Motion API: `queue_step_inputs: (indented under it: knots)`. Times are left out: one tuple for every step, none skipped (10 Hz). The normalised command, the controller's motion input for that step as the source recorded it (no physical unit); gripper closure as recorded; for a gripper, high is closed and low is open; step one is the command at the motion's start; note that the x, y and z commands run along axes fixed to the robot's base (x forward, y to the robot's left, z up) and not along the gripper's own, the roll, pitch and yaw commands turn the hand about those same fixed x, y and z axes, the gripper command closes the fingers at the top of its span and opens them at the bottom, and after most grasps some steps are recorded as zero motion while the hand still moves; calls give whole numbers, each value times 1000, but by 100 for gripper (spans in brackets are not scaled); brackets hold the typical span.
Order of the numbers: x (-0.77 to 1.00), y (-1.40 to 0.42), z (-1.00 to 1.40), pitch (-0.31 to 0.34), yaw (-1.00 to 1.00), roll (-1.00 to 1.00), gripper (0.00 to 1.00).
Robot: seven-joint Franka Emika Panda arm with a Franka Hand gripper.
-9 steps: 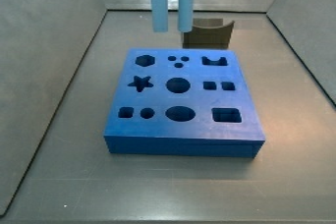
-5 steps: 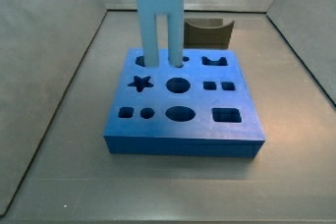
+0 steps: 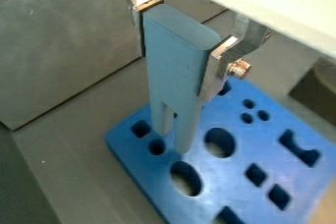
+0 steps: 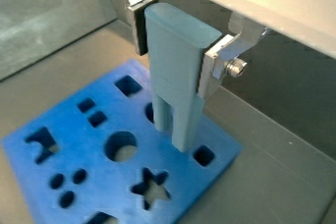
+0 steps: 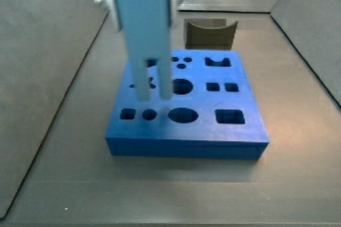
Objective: Insert the square-circle object.
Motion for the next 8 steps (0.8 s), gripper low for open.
queue_step_inputs:
  knots:
    - [-243,-134,-237,-69,51,0,100]
    - [-174,-126,-211,-60,17,-10,100]
    - [-157,-129,-231,-60,0,-11,100]
    - [-137,-140,-237,-54,0,-31,100]
    - [-149,-129,-243,-56,0,-30,100]
    - [-80,-94,-271,-51,0,-31,100]
    - [0,-94,-303,-61,-20,-40,100]
    - [0,-63,-360,-64,-46,0,100]
